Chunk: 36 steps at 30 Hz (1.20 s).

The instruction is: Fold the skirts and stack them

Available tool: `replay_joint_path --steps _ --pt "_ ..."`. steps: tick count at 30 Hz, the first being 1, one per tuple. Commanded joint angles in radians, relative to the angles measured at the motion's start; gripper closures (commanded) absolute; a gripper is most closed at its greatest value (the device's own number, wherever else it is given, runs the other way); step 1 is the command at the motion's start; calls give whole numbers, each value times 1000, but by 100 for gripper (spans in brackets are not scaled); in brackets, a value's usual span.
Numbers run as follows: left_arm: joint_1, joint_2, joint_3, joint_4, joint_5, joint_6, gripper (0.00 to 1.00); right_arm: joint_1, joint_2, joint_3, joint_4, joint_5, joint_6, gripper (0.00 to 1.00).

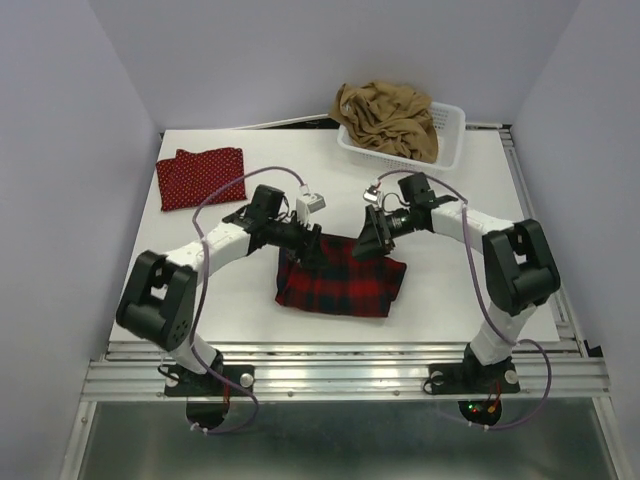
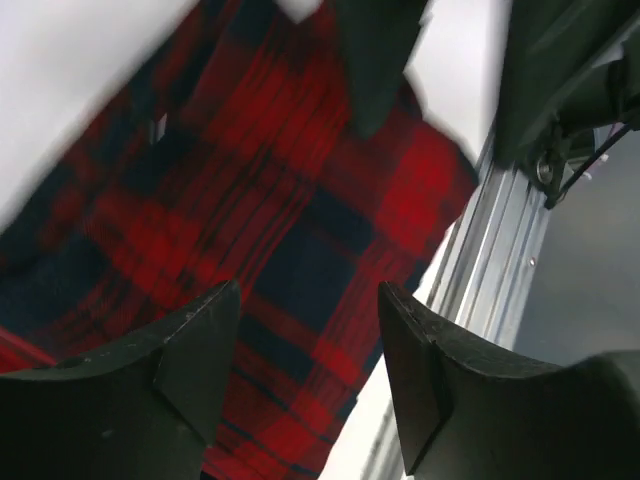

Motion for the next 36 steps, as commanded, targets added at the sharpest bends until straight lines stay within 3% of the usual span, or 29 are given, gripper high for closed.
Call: replay_joint_path --steps 1,5,10,16,21,24,29,30,31,33,36 --pt "80 164 -94 107 90 -160 35 -17 118 -3 -118 69 -151 31" --pt "126 298 -75 167 98 -189 40 -17 244 31 -144 187 -192 33" --pt "147 433 76 150 35 -145 44 -35 391 147 -139 396 -212 34" --pt "147 456 241 144 -35 -142 41 -95 442 339 -174 519 -263 36" --pt "147 293 255 144 -74 -114 31 -81 325 411 -240 500 -275 37" --pt "152 147 240 107 -109 -99 27 -48 192 385 -213 551 -194 37" --pt "227 -122 170 82 -248 -169 13 111 31 393 -121 858 -171 38" --pt "254 -154 157 63 -290 -184 3 144 22 406 -118 911 -183 39" --pt "265 -183 156 47 -395 -189 1 181 27 446 -119 957 -197 40" --pt "299 -262 133 36 -453 -201 1 286 62 514 -157 1081 -229 44" --pt "409 -312 79 10 -424 -260 1 389 181 673 -239 1171 -238 44"
